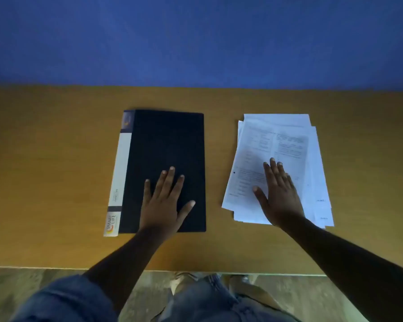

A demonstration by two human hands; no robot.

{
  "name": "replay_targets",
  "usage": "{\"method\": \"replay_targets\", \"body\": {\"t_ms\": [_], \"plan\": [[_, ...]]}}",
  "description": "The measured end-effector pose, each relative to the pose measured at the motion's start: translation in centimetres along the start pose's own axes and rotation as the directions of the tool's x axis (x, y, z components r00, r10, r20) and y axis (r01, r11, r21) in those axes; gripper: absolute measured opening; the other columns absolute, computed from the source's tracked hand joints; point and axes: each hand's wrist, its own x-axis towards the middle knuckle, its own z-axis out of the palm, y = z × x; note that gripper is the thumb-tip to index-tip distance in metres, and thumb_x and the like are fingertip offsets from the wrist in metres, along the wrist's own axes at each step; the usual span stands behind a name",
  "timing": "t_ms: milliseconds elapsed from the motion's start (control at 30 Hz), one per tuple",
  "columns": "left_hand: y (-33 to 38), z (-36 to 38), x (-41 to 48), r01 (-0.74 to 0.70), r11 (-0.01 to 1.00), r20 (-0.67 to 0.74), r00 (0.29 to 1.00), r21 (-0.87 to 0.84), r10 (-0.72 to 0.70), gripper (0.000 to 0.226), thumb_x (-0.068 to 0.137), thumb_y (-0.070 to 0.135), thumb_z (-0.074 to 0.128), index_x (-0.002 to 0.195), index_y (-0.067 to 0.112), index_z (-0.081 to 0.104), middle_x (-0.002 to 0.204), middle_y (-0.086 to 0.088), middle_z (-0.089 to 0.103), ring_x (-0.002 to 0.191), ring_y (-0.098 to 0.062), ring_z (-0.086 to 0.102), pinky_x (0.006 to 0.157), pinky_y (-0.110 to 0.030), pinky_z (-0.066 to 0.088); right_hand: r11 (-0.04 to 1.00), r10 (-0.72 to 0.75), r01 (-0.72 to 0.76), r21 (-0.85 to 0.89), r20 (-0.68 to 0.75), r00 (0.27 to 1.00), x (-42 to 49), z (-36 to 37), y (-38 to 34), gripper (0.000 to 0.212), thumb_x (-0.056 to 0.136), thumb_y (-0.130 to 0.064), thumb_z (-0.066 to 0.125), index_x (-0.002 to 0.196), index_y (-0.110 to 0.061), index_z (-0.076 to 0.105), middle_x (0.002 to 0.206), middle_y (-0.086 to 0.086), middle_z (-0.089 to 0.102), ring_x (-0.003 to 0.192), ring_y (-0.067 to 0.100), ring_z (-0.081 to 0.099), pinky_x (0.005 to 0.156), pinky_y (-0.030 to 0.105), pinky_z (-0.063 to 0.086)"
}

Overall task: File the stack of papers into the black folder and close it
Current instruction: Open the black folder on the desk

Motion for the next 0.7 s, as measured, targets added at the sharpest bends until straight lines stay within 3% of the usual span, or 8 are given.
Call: {"method": "replay_targets", "body": {"t_ms": [233,433,600,700], "plan": [[-0.2,2.6,-2.0,-0.030,1.000,0.090,0.995,-0.006,0.031,0.090,0.089,0.078,0.012,0.158,0.022,0.024,0.169,-0.003,0.012,0.156,-0.020,0.004,0.125,-0.050,0.005,0.999,0.046,-0.045,-0.015,0.086,0.995,-1.7,2.7,1.7,0.079,0.096,-0.056,0.031,0.158,-0.014,0.005,0.167,0.004,0.005,0.153,0.021,0.002,0.123,0.041,0.008],[-2.5,1.3,-3.8,0.018,0.989,0.051,0.999,-0.148,-0.011,0.108,0.068,0.087,0.049,0.157,0.030,0.024,0.167,0.008,0.010,0.155,-0.014,-0.002,0.124,-0.043,0.000,0.993,0.105,-0.111,0.049,0.105,0.989,-2.5,0.8,0.7,0.083,0.091,-0.059,0.032,0.158,-0.017,0.008,0.166,0.002,0.009,0.152,0.021,0.007,0.121,0.044,0.015],[-7.1,0.6,-6.0,0.101,0.987,0.045,0.994,-0.121,-0.096,0.114,0.062,0.085,0.051,0.157,0.029,0.021,0.167,0.005,0.008,0.154,-0.015,-0.004,0.123,-0.040,-0.004,0.980,0.139,-0.150,0.131,0.091,0.986,-5.7,-0.1,-2.4,0.074,0.091,-0.046,0.053,0.155,-0.021,0.024,0.163,-0.003,0.021,0.150,0.022,0.021,0.114,0.044,0.023],[-9.4,0.7,-6.5,0.050,0.996,0.059,0.997,-0.075,-0.046,0.105,0.066,0.082,0.053,0.156,0.033,0.027,0.168,0.001,0.013,0.155,-0.023,0.005,0.122,-0.041,-0.004,0.974,0.151,-0.166,0.156,0.102,0.983,-7.6,0.2,-4.1,0.075,0.088,-0.035,0.067,0.152,-0.025,0.030,0.161,-0.004,0.028,0.148,0.023,0.030,0.111,0.048,0.031]]}}
